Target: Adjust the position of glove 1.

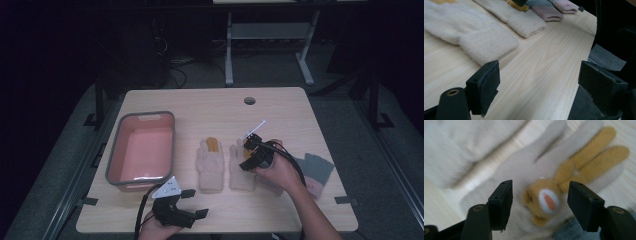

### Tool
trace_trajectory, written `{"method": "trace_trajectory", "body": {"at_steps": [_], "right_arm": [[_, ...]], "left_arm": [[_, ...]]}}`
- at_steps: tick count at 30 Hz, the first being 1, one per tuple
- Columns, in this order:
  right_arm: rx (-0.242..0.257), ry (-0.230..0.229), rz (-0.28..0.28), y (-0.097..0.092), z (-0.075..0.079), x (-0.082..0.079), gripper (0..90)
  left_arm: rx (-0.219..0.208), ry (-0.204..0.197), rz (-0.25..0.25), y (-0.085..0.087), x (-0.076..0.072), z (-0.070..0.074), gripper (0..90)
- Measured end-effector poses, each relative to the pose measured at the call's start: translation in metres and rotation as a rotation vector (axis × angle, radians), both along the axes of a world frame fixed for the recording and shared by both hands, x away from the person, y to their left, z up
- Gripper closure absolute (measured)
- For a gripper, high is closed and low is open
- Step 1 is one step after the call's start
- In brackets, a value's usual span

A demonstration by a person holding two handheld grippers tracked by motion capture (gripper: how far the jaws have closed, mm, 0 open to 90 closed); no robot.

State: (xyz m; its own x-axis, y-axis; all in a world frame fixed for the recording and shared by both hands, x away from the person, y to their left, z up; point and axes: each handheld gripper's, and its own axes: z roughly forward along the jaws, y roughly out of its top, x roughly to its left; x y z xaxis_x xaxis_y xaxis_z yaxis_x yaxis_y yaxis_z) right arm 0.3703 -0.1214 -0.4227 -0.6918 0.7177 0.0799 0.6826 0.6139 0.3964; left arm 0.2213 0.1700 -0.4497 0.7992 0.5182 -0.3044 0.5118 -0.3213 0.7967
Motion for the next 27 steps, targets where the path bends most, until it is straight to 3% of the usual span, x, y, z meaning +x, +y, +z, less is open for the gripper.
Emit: {"method": "trace_trajectory", "body": {"at_steps": [7,14,18,25,27], "right_arm": [[-0.044,0.015,-0.007,0.002,-0.018,0.002,45.4],[-0.056,0.006,-0.022,0.002,-0.017,0.0,54.1],[-0.026,0.015,-0.036,0.0,-0.015,0.0,57.6],[0.022,-0.001,-0.046,-0.003,-0.002,-0.005,60.3],[0.017,-0.009,-0.046,-0.004,0.003,-0.007,60.3]], "left_arm": [[-0.001,-0.002,-0.001,-0.001,-0.001,0.0,17.4],[-0.001,-0.004,0.002,-0.001,-0.001,0.0,17.4],[0.011,-0.012,0.007,-0.001,-0.001,0.0,17.4],[-0.002,-0.013,0.02,0.002,-0.001,0.001,17.5],[0.007,-0.02,0.015,0.002,0.0,0.002,17.4]]}}
